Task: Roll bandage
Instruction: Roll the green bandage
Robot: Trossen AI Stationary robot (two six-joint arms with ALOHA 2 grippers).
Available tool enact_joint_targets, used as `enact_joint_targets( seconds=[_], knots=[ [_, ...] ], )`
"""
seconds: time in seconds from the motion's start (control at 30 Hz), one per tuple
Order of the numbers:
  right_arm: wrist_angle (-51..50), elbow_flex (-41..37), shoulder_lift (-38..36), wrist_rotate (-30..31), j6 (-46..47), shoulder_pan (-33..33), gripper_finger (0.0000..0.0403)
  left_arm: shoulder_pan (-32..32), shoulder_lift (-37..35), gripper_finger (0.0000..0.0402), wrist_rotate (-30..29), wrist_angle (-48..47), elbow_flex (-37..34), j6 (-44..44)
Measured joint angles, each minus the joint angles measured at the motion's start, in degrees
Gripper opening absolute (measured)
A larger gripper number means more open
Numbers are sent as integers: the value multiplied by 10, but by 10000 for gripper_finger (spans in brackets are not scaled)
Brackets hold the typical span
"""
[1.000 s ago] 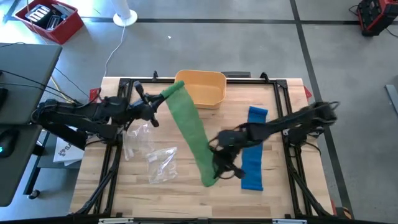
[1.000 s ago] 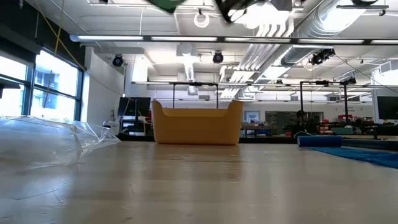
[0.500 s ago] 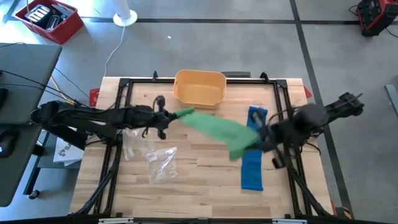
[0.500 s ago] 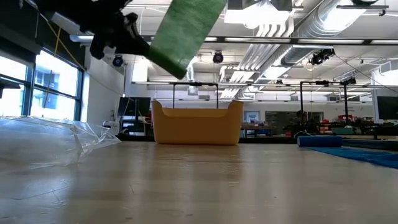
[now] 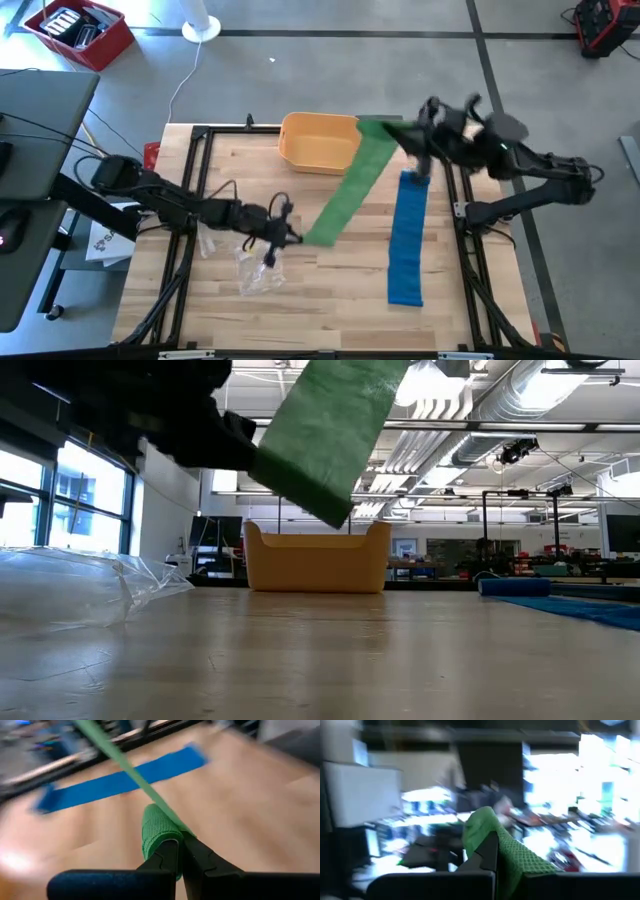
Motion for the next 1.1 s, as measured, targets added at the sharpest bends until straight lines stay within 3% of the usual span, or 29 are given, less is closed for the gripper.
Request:
enact_joint_targets(
  seconds=[0.1, 0.27, 0.37, 0.5, 0.63, 0.83, 0.97, 1.1],
  knots=[
    [-27, 5, 32, -52, 29, -87, 0, -49, 0, 1, 2, 52, 0, -32],
    [-33, -19, 129, -214, 71, -179, 0, -106, -23, 1, -14, 181, 0, -20],
    [-37, -34, 198, -256, 50, -186, 0, -128, -48, 1, -26, 249, 0, 9],
    [-25, -52, 273, -265, 31, -170, 0, -151, -83, 1, -29, 306, 0, 42],
    [-15, -57, 328, -291, 33, -147, 4, -167, -113, 1, -53, 317, 0, 62],
    [-13, -57, 352, -338, 28, -136, 78, -174, -125, 1, -114, 307, 0, 83],
    [-13, -57, 330, -340, 23, -140, 145, -174, -126, 1, -134, 294, 0, 80],
    [-32, -57, 309, -344, 24, -146, 184, -174, -125, 1, -148, 281, 0, 68]
  ],
)
